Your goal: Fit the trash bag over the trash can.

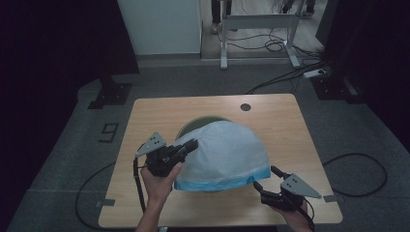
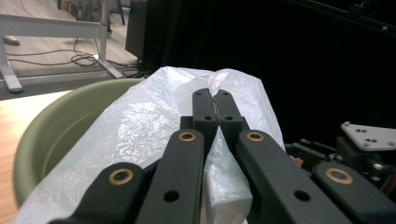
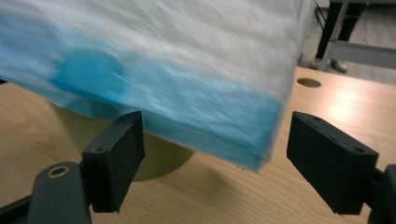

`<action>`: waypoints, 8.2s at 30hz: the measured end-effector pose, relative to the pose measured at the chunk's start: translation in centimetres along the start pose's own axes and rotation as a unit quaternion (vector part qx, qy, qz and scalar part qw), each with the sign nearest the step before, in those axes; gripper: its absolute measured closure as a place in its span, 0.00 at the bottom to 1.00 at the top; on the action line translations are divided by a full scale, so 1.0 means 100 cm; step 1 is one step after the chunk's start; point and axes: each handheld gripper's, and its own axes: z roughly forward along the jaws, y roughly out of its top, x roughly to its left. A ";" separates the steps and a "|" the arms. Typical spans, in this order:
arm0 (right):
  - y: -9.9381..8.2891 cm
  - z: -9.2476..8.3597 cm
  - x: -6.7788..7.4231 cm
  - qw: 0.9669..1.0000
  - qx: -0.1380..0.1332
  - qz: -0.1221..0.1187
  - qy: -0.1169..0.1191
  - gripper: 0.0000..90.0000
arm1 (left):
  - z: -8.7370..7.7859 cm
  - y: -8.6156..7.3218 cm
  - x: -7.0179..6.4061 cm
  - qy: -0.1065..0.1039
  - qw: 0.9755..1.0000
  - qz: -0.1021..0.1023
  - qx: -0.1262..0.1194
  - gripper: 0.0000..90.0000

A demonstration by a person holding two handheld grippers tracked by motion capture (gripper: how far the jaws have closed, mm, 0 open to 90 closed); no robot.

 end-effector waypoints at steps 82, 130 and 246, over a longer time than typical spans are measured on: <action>0.098 0.023 -0.040 0.999 -0.034 0.005 0.035 0.90 | 0.005 0.013 0.010 0.042 0.998 0.046 0.009 1.00; 0.094 0.033 0.037 0.993 -0.008 -0.029 0.111 0.68 | 0.001 0.000 0.025 0.034 0.999 0.000 0.003 1.00; 0.018 0.005 -0.018 0.992 0.033 0.023 0.117 0.98 | -0.071 -0.083 0.073 0.028 0.996 -0.065 -0.046 1.00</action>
